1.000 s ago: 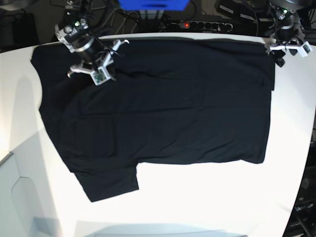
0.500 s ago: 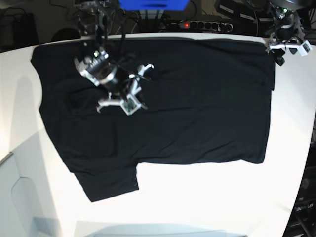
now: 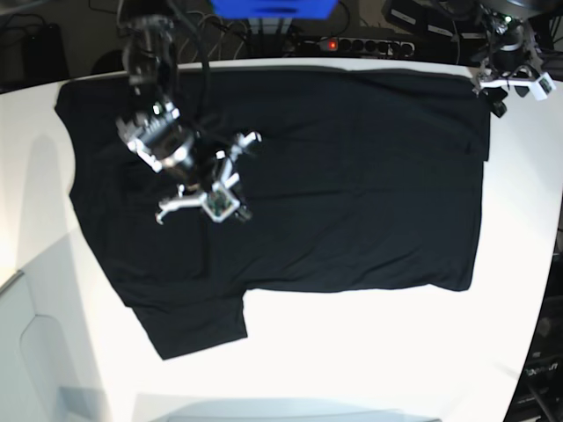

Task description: Fold the T-shirt properly

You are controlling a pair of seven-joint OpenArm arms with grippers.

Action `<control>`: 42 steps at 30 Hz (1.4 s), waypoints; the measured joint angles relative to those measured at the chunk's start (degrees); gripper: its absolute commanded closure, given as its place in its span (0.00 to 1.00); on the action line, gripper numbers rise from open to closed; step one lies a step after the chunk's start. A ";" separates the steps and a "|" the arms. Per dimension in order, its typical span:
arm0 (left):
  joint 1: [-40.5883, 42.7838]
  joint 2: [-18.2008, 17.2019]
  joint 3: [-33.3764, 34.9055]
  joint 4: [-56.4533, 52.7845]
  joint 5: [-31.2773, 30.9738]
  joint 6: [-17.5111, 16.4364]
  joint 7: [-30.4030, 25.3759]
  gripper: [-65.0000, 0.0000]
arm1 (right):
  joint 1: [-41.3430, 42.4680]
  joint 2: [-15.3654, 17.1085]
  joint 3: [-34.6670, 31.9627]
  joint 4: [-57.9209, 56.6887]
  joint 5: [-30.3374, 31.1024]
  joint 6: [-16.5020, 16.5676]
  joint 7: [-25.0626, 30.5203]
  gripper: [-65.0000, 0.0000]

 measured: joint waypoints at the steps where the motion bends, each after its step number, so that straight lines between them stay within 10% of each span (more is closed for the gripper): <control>1: -0.15 -0.02 0.00 0.00 0.09 0.00 -0.02 0.34 | -1.64 0.37 0.17 1.18 -0.28 -0.02 -0.11 1.00; 11: -0.35 -1.73 0.04 -0.02 0.04 0.00 -0.20 0.34 | -10.86 4.17 0.11 -3.89 -0.59 0.02 0.15 1.00; 42: -0.92 -1.36 0.00 -0.02 -0.02 0.02 -0.04 0.34 | 8.96 3.45 6.23 -10.73 -0.52 -1.64 -0.35 1.00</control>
